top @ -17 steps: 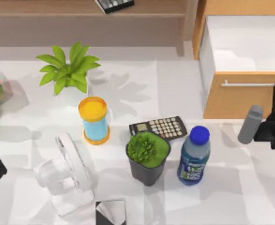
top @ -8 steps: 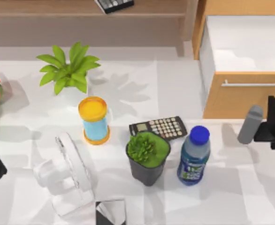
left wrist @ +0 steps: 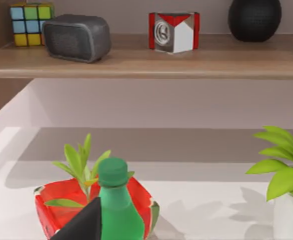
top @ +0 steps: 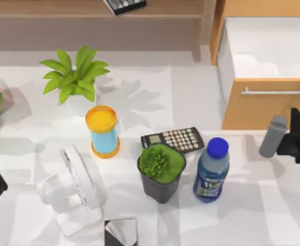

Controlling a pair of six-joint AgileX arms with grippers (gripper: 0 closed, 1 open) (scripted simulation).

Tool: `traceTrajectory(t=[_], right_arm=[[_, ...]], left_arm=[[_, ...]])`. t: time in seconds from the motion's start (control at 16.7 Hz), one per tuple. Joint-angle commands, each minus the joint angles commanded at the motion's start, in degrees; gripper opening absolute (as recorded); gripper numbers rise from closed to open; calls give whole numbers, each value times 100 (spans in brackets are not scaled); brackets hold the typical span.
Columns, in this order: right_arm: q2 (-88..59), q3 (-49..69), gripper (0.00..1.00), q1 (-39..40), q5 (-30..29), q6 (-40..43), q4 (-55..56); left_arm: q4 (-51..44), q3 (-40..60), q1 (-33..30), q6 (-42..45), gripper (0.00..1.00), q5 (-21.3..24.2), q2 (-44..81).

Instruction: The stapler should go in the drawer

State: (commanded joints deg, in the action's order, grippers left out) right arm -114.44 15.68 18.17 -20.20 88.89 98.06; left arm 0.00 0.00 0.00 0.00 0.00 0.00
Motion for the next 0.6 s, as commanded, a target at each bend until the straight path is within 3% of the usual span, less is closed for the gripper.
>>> traceTrajectory(t=[0.6], right_arm=[[-266,-427,100,165,-173,-3,253]], left_arm=[[0,0,0,0,100,0,0]])
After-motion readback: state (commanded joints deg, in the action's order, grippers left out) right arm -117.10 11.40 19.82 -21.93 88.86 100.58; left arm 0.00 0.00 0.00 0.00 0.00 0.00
